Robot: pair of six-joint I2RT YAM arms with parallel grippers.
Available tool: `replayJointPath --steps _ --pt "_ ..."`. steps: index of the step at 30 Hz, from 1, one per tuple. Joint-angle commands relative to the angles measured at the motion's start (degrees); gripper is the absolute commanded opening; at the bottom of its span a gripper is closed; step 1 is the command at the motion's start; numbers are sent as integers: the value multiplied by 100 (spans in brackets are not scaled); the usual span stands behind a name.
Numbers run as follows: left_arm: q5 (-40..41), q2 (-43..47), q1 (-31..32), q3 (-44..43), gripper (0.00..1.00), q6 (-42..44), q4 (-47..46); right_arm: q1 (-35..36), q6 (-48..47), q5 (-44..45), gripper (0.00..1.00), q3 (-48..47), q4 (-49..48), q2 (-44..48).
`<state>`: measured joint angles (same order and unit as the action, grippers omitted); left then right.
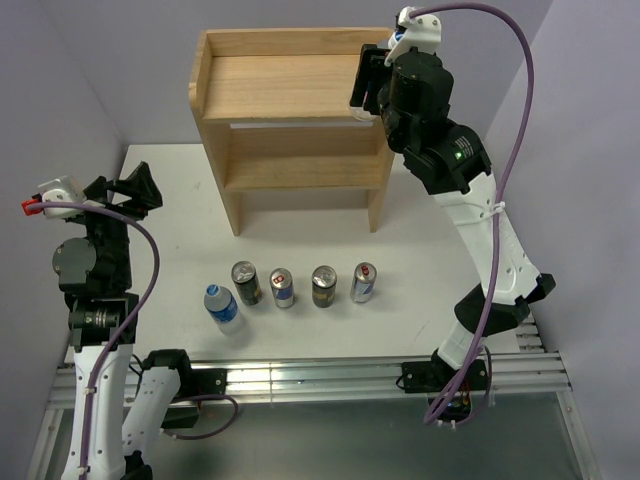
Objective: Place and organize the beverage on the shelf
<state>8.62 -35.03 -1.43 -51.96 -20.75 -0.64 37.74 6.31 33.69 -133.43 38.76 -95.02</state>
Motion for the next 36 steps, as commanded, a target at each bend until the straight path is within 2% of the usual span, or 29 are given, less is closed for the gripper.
replayJointPath --steps 1,2,4,10,11,13,21,25,26,30,36 --pt "-71 66 -33 2 98 -16 -182 23 -24 181 0 -52 -782 98" --pt "-63 66 -33 2 98 -16 -173 15 -24 190 7 -26 -800 89" --pt "-62 66 -33 2 98 -8 -173 14 -24 199 13 53 -861 63" --pt "-62 75 -33 2 98 1 -173 14 -33 225 26 89 -941 -60" --pt "-62 75 -33 11 98 -8 -182 14 -42 234 32 97 -949 -86" --pt "-62 84 -33 11 98 -8 -173 14 -68 260 39 115 -993 -122" --pt "-36 92 -33 11 98 1 -173 14 -94 278 54 115 -1081 -323" --pt "-19 110 -33 11 98 10 -173 14 -86 313 79 98 -1108 -411" --pt "-19 110 -33 2 98 10 -155 14 -86 322 82 89 -1108 -429" --pt "-10 136 -33 11 98 19 -173 14 -112 331 86 45 -1125 -517" --pt "-19 145 -33 2 98 19 -164 6 -173 357 86 1 -1187 -596"
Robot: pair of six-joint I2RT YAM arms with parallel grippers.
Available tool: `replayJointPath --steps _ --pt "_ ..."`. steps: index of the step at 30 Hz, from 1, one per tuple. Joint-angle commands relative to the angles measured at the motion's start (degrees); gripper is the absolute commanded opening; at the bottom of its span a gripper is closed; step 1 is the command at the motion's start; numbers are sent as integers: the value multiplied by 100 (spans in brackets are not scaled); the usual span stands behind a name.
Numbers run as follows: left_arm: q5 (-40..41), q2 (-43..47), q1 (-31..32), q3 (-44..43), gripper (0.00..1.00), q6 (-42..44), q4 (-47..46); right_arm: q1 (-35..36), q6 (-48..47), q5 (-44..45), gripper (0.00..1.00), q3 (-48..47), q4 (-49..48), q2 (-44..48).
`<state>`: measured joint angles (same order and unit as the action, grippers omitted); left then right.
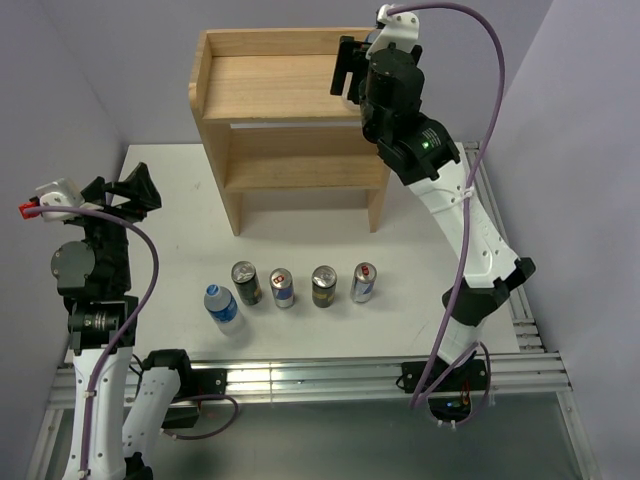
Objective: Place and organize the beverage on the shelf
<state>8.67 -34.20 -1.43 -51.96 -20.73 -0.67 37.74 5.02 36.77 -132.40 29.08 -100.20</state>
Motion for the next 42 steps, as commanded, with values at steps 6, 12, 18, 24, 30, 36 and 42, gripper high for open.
replayJointPath --steps 6,12,18,24,30,36,42 --pt "-14 71 -33 11 98 8 -162 6 -159 84 86 -400 -245 -306" --pt "-14 71 -33 11 98 16 -153 -21 -220 67 86 -489 -350 -456" --pt "-5 80 -33 20 98 25 -153 -108 -229 32 86 -611 -438 -676" --pt "-5 80 -33 -7 98 25 -153 -152 -255 67 85 -498 -561 -729" --pt "-5 106 -33 -7 98 34 -153 -188 -203 40 22 -156 -667 -606" --pt "12 88 -33 2 98 34 -144 -232 -115 67 17 170 -737 -465" --pt "21 80 -33 2 98 25 -144 -249 -176 128 17 293 -860 -474"
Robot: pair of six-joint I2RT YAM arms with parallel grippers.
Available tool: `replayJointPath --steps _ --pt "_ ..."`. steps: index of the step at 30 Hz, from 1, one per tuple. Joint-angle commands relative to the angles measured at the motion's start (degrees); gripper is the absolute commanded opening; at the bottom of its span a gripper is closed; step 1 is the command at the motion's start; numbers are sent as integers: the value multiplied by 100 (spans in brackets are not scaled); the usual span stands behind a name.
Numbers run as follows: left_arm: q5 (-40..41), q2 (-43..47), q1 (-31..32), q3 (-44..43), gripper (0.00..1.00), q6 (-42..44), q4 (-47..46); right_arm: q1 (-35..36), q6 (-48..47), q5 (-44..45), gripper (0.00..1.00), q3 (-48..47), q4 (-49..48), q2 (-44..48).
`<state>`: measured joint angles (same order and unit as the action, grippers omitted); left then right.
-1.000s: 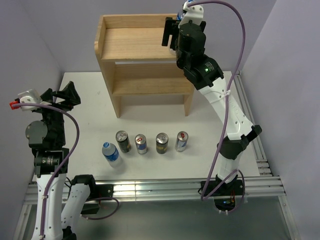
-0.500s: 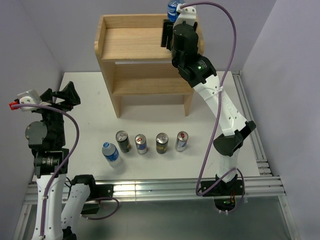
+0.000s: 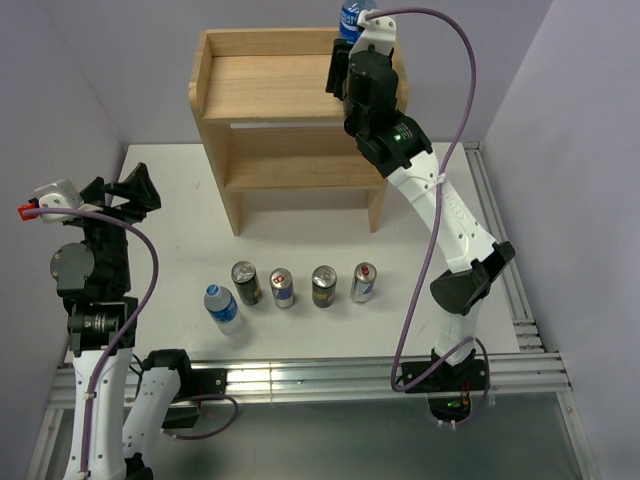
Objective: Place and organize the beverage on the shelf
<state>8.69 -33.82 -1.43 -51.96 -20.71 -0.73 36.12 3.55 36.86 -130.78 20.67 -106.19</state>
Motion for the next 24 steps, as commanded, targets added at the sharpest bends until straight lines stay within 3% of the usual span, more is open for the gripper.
replayJointPath --steps 1,11,14,15,16,24 --pt "19 43 -33 2 98 23 -138 -96 -39 119 16 158 -45 108" --pt "45 60 -33 -7 98 32 -138 -158 14 137 16 422 -160 -252" --pt "45 78 -33 -7 98 32 -129 -158 128 128 27 518 -107 -253" --pt "45 78 -33 -15 98 32 -129 -158 172 93 37 579 -107 -235" --pt "45 78 -33 -15 98 32 -129 -158 190 84 40 650 -159 -200" --pt "28 95 -76 -7 98 6 -138 -140 242 102 55 1204 -256 116"
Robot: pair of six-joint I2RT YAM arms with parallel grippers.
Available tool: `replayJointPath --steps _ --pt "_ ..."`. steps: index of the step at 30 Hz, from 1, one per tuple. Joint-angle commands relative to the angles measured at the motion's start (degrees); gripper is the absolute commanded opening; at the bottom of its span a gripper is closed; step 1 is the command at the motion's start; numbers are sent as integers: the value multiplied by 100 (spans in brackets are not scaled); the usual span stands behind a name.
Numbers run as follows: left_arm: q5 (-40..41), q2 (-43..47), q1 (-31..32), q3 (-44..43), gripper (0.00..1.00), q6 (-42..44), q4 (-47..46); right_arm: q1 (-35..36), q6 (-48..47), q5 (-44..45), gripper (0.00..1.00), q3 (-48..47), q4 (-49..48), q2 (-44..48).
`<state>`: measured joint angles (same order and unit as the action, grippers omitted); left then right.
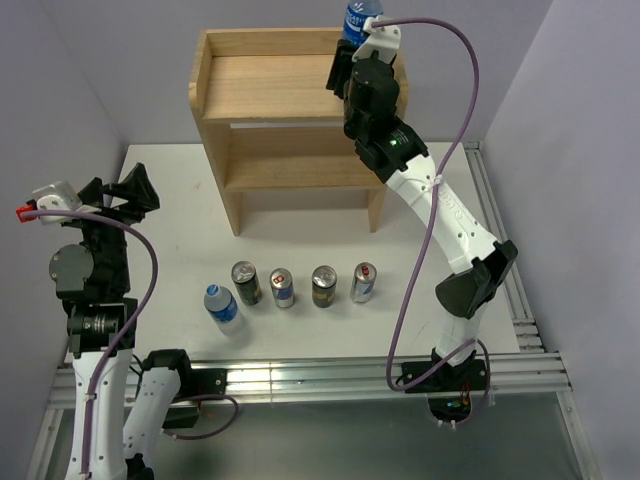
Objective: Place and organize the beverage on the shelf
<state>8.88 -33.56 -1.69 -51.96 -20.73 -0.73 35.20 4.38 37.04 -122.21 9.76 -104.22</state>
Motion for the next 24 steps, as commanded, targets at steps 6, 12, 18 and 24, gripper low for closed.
replayJointPath --steps 6,12,18,24 --pt "26 78 -85 -7 98 -1 -138 13 72 102 69 383 835 -54" --pt "43 95 -103 2 98 8 -138 118 -25 216 81 84 1028 -300" --pt "43 122 -103 11 98 16 -146 127 1 277 82 172 984 -256" --pt "43 131 -103 2 98 8 -138 162 -25 392 83 206 984 -195"
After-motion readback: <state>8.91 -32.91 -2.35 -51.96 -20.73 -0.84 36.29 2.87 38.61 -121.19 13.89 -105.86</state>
